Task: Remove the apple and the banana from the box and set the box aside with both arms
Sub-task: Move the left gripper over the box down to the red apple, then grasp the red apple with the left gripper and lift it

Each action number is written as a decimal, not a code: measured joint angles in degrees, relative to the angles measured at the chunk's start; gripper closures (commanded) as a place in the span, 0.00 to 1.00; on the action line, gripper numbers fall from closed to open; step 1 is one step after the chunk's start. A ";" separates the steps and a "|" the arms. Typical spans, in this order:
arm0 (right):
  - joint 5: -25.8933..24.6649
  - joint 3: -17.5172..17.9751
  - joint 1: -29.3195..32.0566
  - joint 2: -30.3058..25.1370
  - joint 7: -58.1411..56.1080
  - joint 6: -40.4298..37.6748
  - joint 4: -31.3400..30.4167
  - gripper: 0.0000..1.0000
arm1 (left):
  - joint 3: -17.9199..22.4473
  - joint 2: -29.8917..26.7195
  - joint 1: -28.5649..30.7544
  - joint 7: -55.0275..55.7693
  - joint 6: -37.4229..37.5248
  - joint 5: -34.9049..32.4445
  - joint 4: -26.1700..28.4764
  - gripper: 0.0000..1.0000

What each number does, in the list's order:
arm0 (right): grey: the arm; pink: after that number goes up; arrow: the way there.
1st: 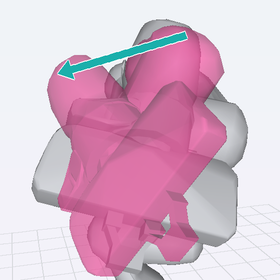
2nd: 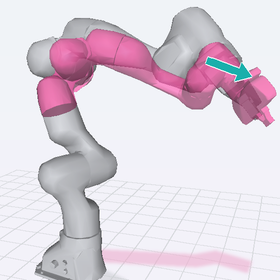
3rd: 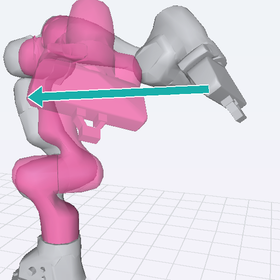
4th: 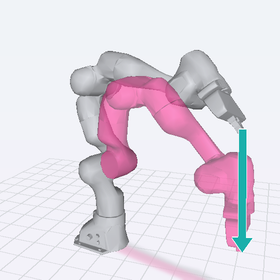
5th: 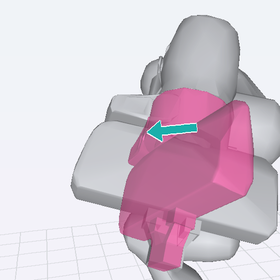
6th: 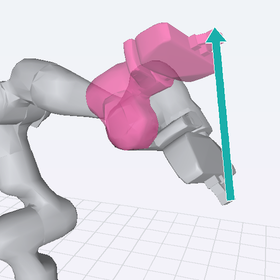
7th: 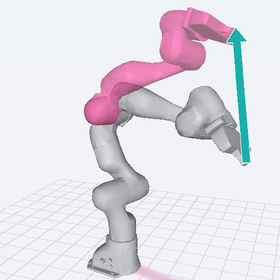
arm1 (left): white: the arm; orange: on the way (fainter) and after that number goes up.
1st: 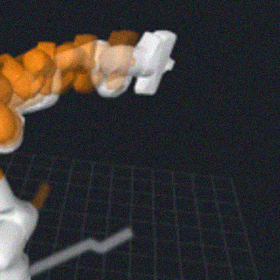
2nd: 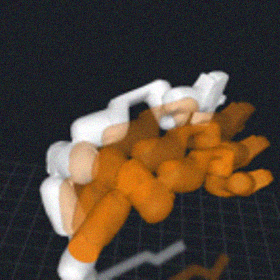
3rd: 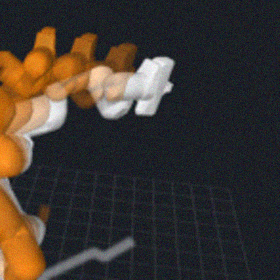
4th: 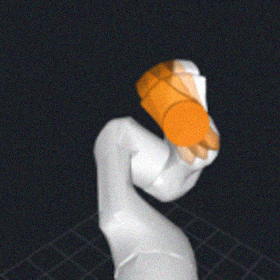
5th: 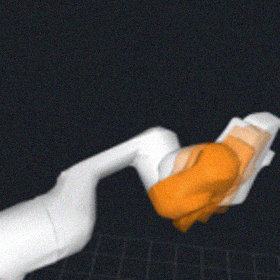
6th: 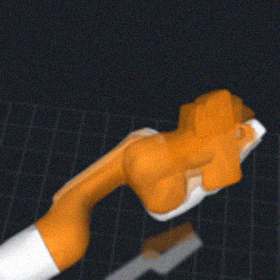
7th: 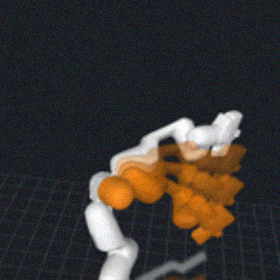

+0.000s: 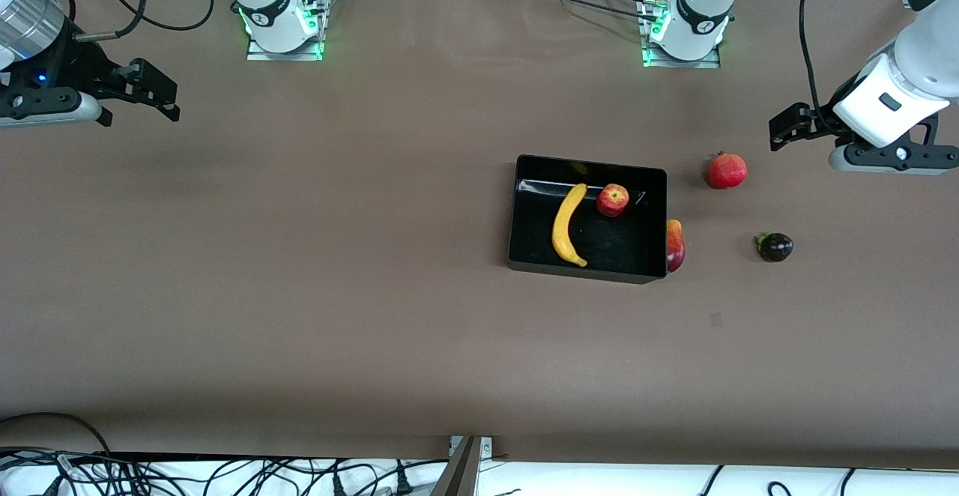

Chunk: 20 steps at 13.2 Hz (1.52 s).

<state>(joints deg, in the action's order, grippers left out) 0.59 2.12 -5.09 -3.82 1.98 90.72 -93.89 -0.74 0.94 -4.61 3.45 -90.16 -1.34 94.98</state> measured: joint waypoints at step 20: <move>0.01 0.51 -2.07 -0.17 0.03 0.01 0.48 0.00 | -8.54 17.71 -12.44 31.81 -49.46 -5.64 32.09 0.00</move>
<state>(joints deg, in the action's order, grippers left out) 0.59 2.63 -7.16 -3.98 2.01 90.73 -93.41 -9.27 18.65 -17.06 35.26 -139.62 -6.98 127.06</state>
